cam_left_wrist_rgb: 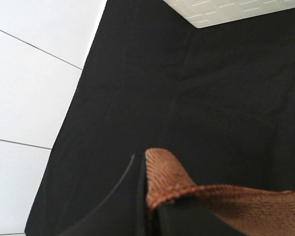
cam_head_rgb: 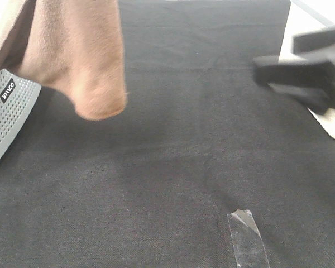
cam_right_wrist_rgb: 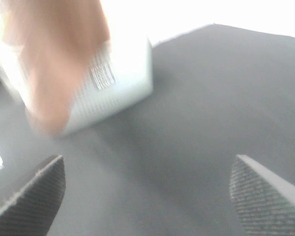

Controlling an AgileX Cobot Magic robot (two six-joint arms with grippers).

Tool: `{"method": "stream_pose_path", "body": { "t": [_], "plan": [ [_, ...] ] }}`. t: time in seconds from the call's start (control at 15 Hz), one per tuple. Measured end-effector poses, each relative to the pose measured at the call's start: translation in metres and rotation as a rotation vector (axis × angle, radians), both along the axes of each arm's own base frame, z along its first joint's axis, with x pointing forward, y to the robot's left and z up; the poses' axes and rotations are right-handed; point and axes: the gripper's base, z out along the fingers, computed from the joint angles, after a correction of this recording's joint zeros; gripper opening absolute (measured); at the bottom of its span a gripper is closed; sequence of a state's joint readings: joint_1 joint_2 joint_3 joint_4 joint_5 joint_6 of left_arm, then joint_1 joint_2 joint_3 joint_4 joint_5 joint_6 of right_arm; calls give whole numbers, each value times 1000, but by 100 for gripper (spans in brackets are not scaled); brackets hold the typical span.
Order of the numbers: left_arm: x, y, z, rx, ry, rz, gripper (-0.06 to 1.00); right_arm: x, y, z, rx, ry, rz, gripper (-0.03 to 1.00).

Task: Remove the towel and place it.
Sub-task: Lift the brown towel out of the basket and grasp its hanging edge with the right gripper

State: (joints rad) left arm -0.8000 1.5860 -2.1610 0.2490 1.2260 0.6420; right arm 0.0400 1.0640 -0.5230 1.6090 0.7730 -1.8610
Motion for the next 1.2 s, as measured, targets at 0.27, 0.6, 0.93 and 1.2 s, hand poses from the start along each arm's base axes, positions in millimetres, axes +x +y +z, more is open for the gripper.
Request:
{"method": "stream_pose_path", "body": {
  "t": [0.27,0.6,0.93,1.2],
  "plan": [
    [-1,-2,-1,-13,17,-14,0,32,29,-34,25,29,196,83],
    [-2,-2,-1,-18,21,-20,0,68,99,-30,-1,36,362,83],
    [-2,-4,1,-59,25,-16,0,51,148,-22,6,8,530,83],
    [-2,-4,1,-108,52,14,0,50,151,-23,-2,22,519,58]
  ]
}}
